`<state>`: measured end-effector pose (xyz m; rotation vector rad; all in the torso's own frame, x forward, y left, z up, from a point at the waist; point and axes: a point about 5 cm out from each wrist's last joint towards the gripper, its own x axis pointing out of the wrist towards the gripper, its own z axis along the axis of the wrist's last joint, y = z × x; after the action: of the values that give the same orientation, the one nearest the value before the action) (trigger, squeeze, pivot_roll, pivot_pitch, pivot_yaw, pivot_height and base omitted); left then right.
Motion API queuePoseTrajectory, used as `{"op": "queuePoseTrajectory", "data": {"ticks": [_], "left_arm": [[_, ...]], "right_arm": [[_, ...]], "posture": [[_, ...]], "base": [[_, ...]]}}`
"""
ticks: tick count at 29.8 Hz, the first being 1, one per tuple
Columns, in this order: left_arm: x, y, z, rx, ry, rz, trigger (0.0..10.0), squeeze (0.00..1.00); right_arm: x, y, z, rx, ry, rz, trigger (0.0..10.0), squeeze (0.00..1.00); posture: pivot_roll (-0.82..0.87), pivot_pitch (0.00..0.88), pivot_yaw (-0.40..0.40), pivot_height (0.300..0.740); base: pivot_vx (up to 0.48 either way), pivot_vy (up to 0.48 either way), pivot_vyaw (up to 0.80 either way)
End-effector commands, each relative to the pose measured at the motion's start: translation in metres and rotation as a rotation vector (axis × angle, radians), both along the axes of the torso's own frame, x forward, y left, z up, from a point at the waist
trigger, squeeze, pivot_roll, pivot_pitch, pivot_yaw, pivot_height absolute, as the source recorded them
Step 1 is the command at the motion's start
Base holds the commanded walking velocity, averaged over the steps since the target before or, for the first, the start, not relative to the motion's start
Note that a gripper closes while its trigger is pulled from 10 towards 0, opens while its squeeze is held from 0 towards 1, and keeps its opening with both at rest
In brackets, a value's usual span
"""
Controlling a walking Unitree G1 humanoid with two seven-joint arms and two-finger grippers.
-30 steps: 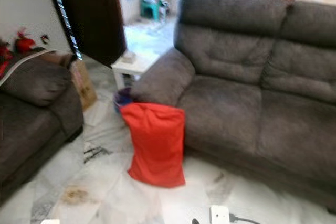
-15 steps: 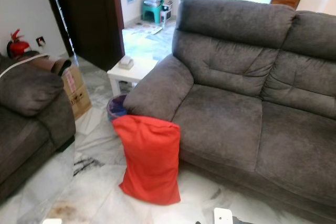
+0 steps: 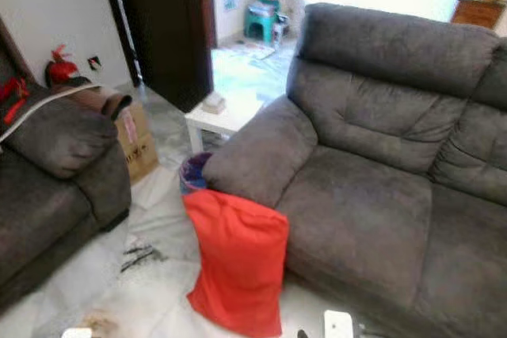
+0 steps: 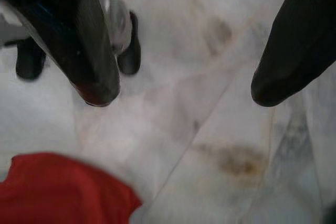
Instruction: Move the pillow to the sofa from floor
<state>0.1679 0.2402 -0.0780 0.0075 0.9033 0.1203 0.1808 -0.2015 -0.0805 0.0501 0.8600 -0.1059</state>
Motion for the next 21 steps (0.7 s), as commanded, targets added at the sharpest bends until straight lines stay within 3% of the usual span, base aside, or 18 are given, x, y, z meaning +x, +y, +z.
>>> {"op": "queuePoseTrajectory", "data": {"ticks": [1, 21], "left_arm": [[-0.0016, -0.0022, -0.0013, -0.011, 0.005, -0.003, 10.0, 0.00], [-0.0012, -0.0034, -0.0013, -0.016, 0.003, -0.008, 10.0, 0.00]], "right_arm": [[-0.0015, -0.0043, 0.0000, -0.005, 0.000, -0.029, 10.0, 0.00], [-0.0005, -0.0088, 0.0009, -0.034, 0.007, -0.047, 10.0, 0.00]], "posture": [[-0.02, 0.017, -0.001, 0.740], [-0.02, 0.016, 0.000, 0.740]], "base": [[0.296, 0.000, 0.00], [0.299, 0.000, 0.00]]}}
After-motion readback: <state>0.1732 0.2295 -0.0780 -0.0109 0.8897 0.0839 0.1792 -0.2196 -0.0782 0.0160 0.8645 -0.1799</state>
